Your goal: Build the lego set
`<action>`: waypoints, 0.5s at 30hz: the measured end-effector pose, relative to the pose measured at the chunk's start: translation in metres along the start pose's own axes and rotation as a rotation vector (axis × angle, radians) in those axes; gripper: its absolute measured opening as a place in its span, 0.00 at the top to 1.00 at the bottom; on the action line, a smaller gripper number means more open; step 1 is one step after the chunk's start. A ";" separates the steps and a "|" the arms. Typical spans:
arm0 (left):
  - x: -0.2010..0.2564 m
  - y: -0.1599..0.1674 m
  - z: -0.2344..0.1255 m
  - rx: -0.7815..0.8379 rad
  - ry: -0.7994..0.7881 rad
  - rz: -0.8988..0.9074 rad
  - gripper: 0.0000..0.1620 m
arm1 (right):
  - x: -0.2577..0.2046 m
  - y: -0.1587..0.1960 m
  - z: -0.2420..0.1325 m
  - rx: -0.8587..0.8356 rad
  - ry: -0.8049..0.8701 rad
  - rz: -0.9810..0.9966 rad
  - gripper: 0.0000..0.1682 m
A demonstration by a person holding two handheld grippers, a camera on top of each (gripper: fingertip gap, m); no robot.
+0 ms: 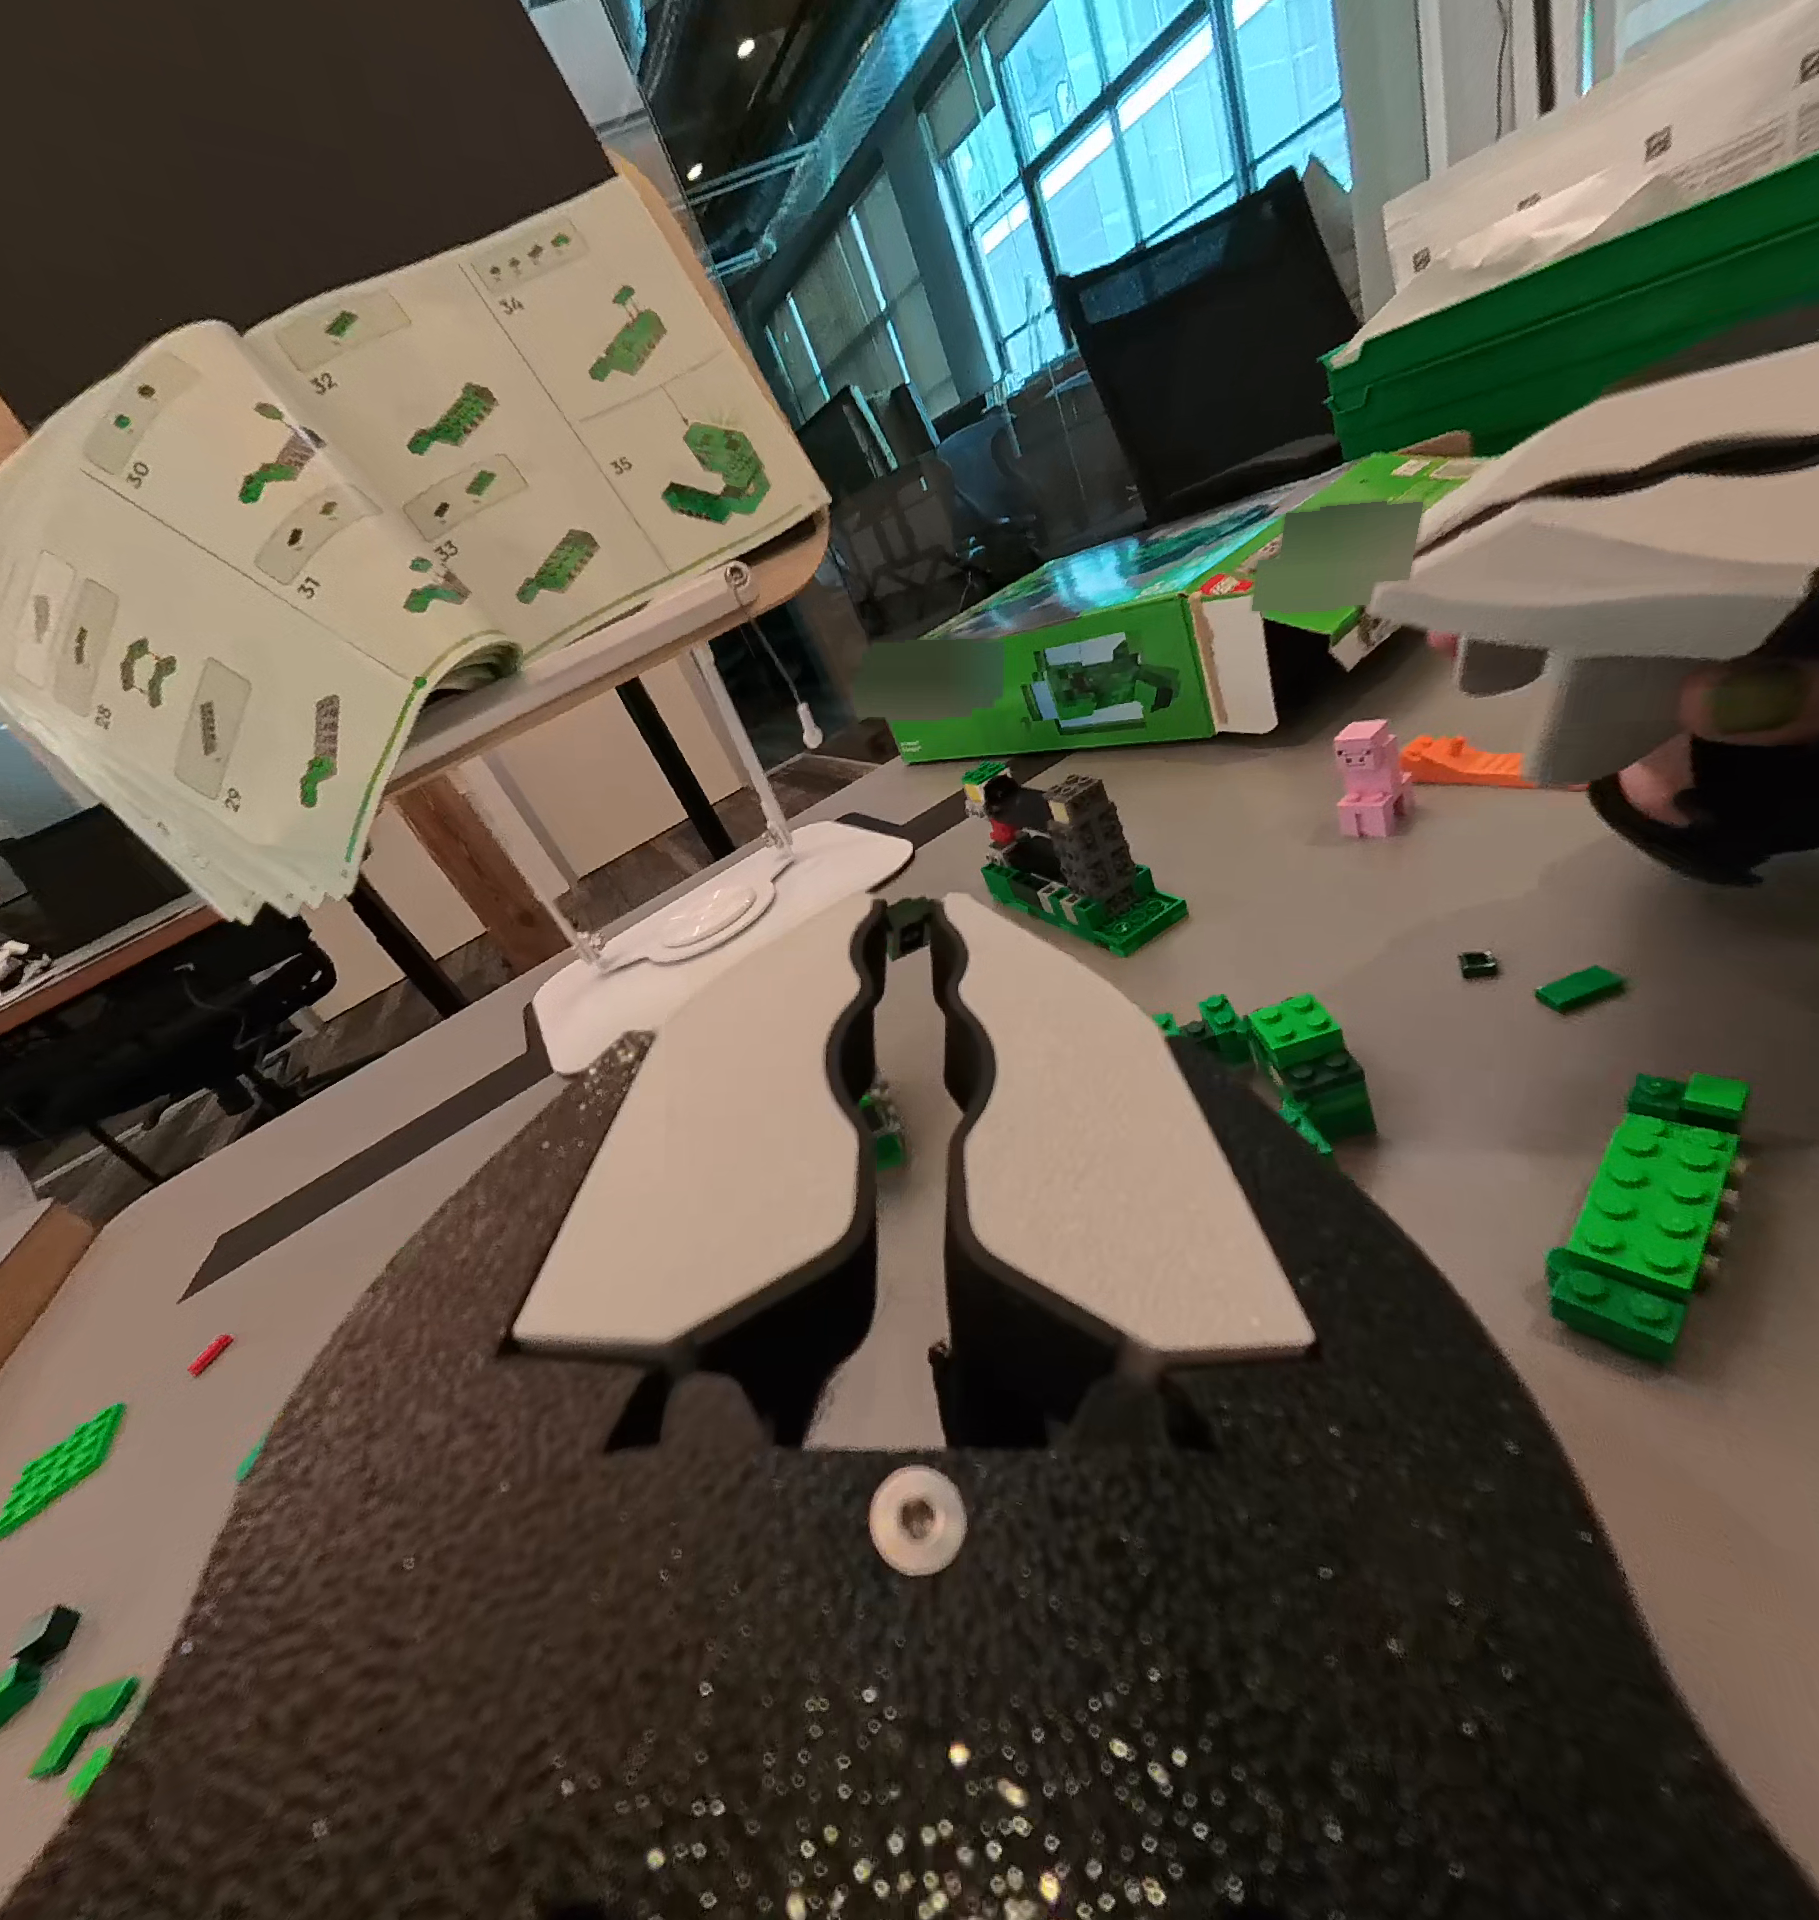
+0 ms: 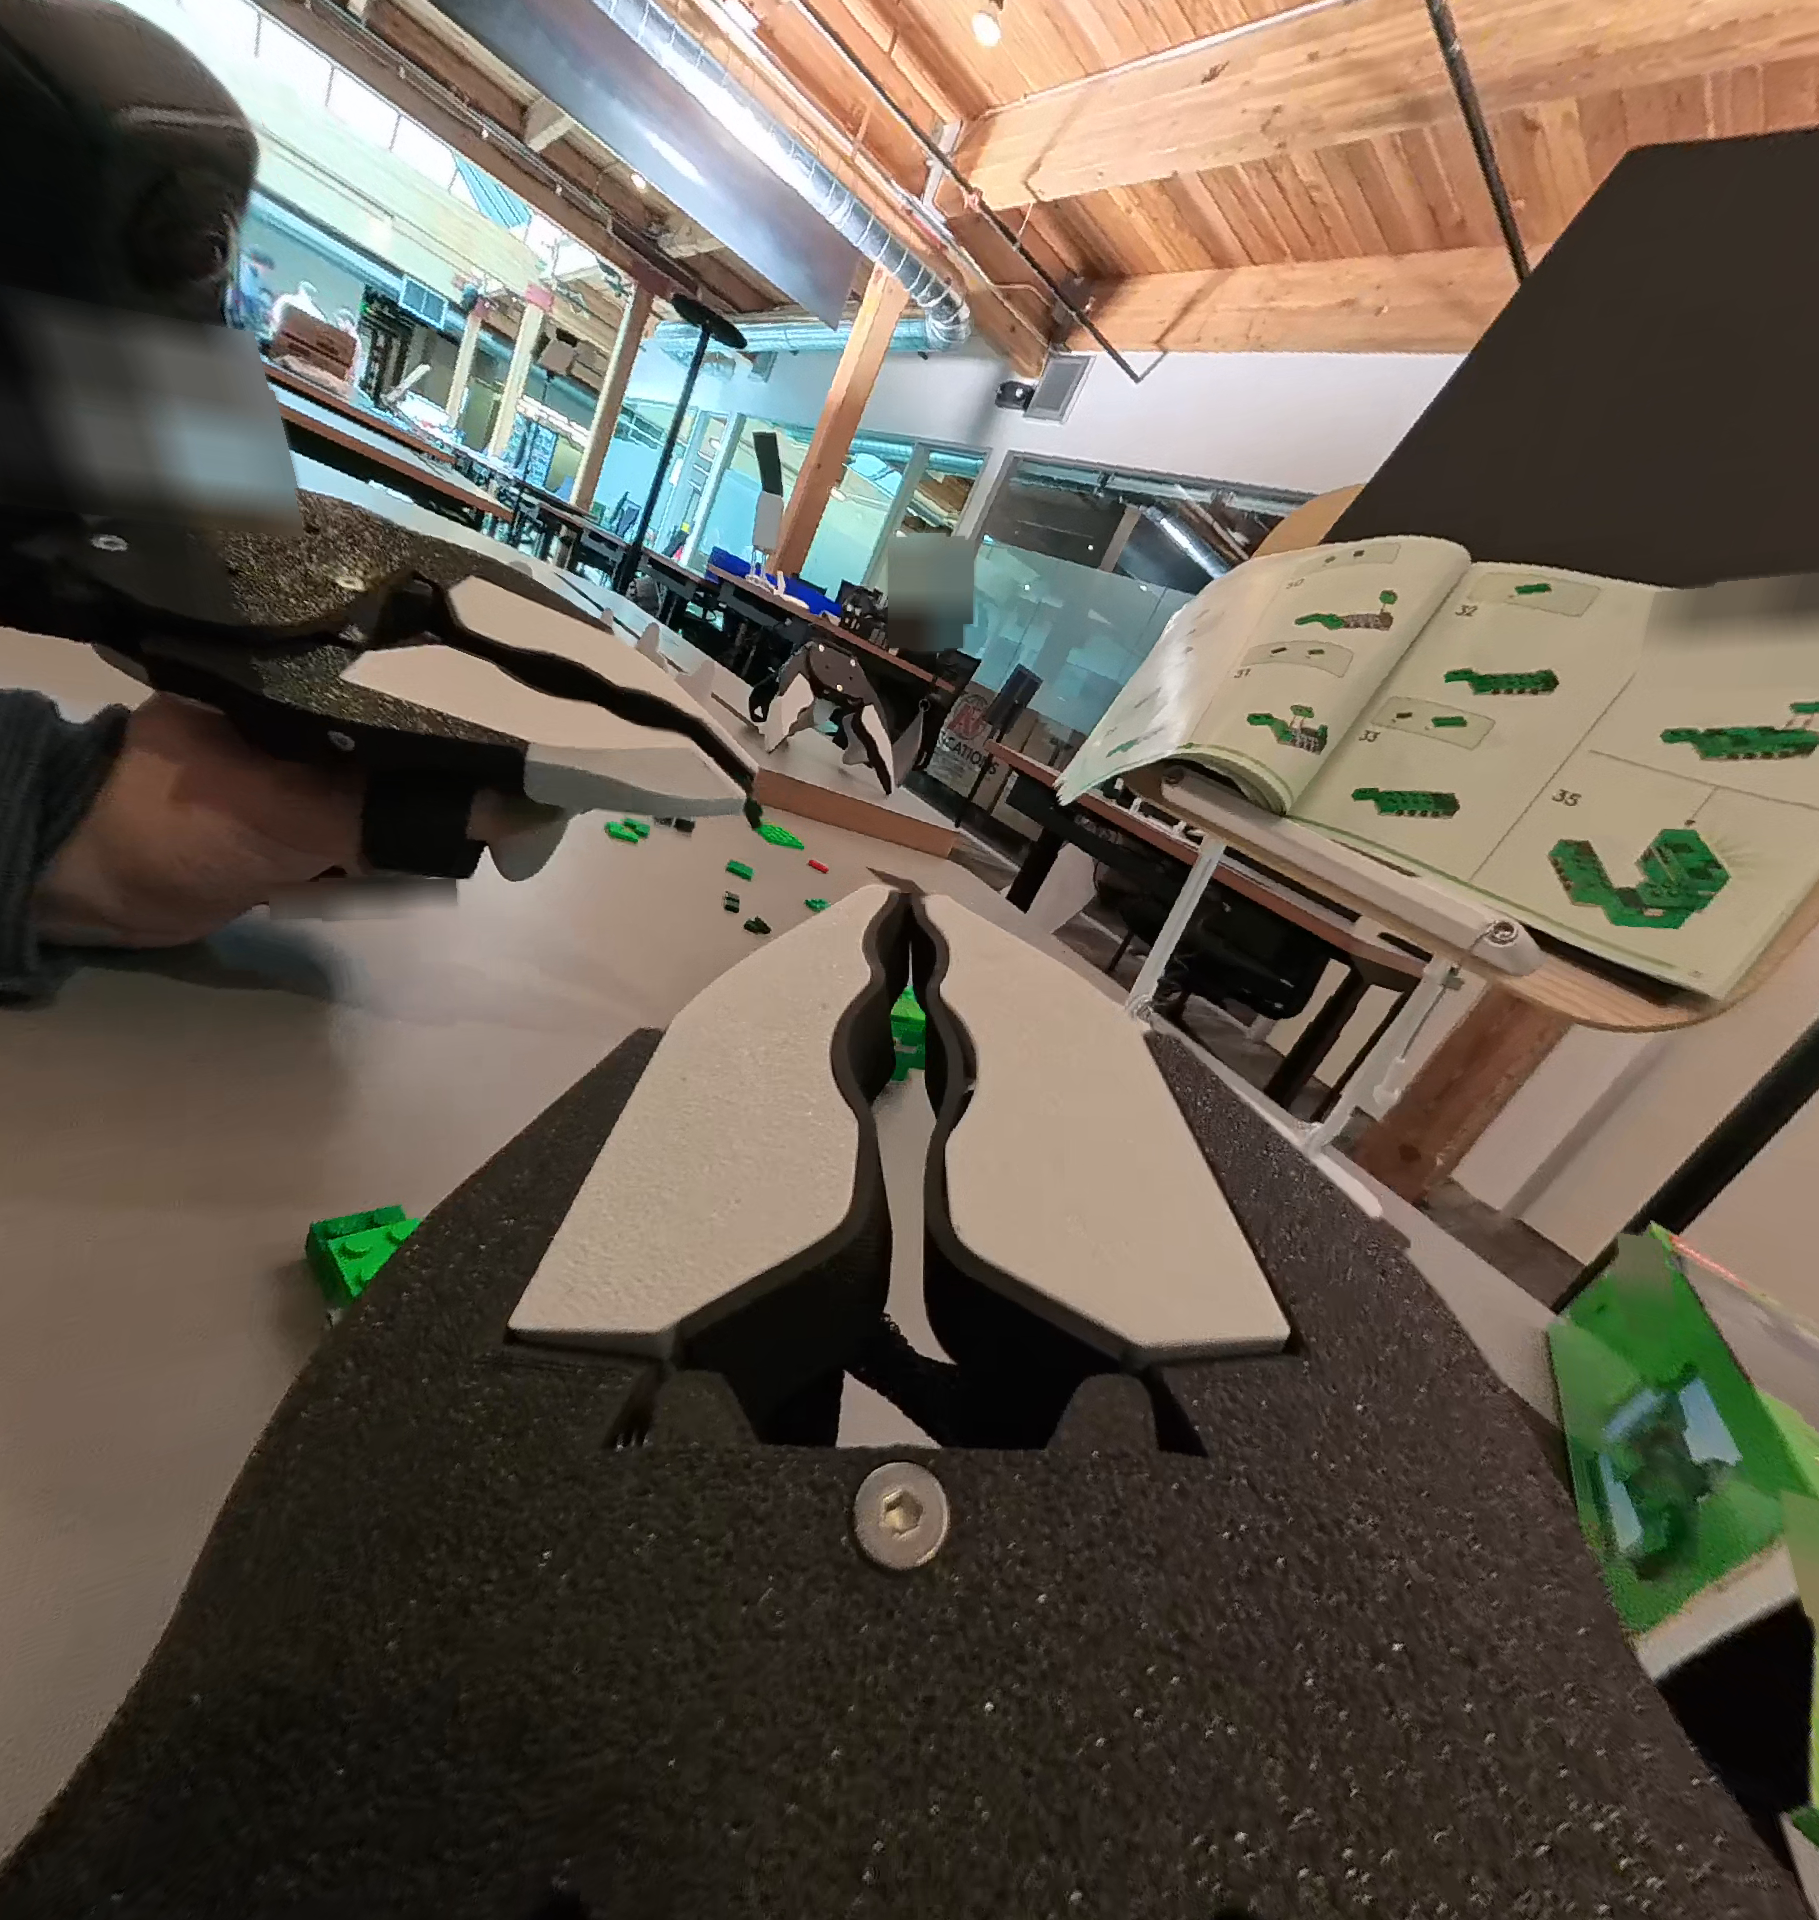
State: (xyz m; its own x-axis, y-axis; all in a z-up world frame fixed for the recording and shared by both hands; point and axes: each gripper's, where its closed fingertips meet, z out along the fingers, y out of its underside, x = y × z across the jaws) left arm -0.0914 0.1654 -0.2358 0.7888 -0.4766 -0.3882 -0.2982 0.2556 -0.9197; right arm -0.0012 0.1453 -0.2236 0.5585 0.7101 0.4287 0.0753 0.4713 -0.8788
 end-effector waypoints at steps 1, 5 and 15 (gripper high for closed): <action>0.002 -0.002 -0.001 0.014 0.013 -0.005 0.96 | 0.000 0.000 0.000 -0.004 -0.001 0.002 1.00; 0.011 -0.009 -0.004 0.057 0.078 -0.015 0.96 | -0.008 -0.005 -0.001 0.025 -0.053 0.022 1.00; 0.011 -0.024 -0.017 0.204 0.245 -0.244 0.96 | -0.017 -0.007 -0.007 0.028 -0.107 -0.025 0.99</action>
State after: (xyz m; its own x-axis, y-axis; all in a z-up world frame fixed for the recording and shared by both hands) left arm -0.0843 0.1396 -0.2187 0.6641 -0.7244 -0.1852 0.0148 0.2603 -0.9654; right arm -0.0058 0.1266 -0.2265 0.4648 0.7491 0.4720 0.0642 0.5032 -0.8618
